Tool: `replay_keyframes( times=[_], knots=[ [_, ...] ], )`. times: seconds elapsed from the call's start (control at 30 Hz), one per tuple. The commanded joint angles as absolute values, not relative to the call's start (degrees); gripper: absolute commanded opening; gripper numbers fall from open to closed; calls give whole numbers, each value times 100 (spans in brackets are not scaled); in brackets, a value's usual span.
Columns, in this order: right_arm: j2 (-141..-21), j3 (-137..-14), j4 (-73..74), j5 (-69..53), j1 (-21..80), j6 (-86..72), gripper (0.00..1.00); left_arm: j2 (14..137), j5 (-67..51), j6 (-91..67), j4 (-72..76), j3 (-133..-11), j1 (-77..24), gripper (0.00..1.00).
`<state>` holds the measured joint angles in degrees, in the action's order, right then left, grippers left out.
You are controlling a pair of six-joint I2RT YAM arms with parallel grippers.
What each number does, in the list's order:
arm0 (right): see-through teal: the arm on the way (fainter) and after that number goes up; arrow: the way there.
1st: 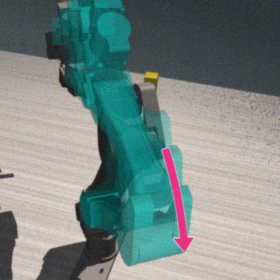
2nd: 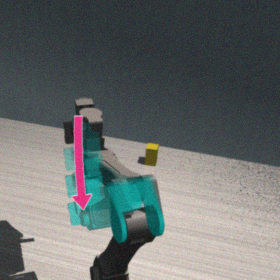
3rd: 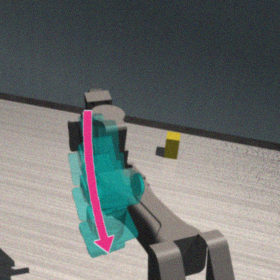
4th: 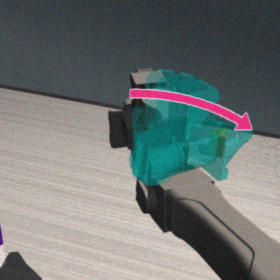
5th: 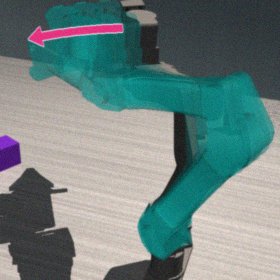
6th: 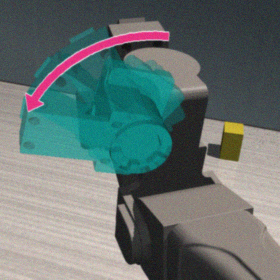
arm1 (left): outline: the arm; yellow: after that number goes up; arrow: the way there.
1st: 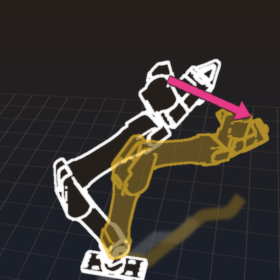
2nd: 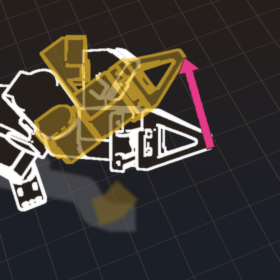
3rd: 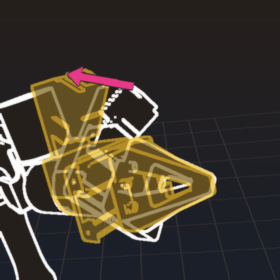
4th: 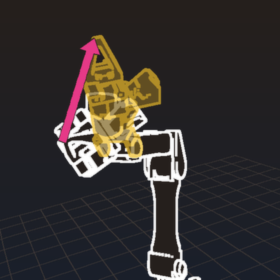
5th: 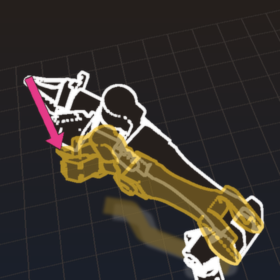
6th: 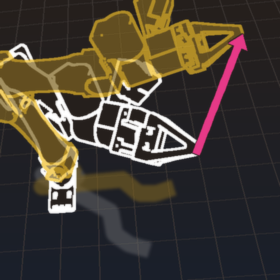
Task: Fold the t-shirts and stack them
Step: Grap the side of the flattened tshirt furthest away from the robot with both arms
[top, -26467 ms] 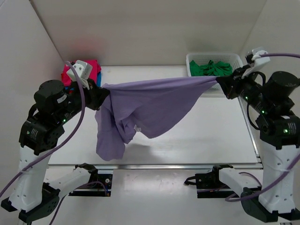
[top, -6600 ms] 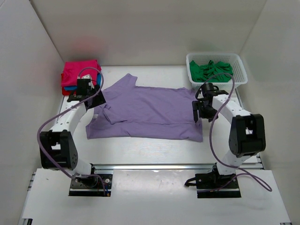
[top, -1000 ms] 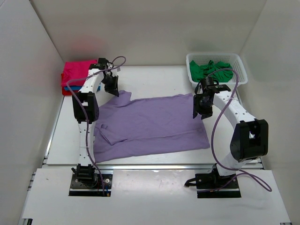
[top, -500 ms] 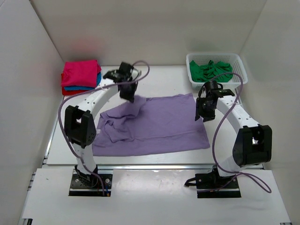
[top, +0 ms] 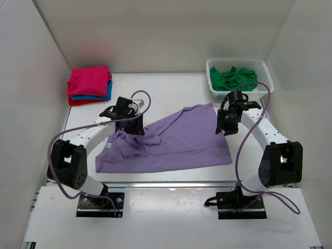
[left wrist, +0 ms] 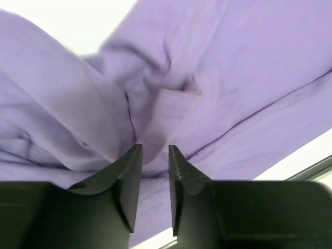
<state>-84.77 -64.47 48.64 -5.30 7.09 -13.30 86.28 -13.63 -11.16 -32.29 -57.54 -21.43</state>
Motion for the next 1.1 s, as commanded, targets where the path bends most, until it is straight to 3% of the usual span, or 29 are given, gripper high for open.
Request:
replay_keyframes(
  times=[0.0, 0.2, 0.43, 0.57, 1.07],
  knots=[
    [-8420, -6443, 4667, -598, 765, -1292, 42, 8341, -2057, -1107, -2540, -5799, -1758, 41],
    [-8490, -6513, 4693, -536, 782, -1309, 42, 8805, -2144, -1204, -2724, -6476, -1775, 49],
    [-8490, -6504, 4755, -554, 765, -1301, 42, 9588, -2496, -924, -3225, -7013, -2293, 51],
    [-8464, -6469, 4702, -589, 782, -1301, 42, 9667, -1874, -432, -3339, -7154, -2733, 53],
    [-8464, -6495, 4702, -598, 835, -1292, 42, 9430, -1714, -695, -3190, -6574, -2171, 55]
  ],
)
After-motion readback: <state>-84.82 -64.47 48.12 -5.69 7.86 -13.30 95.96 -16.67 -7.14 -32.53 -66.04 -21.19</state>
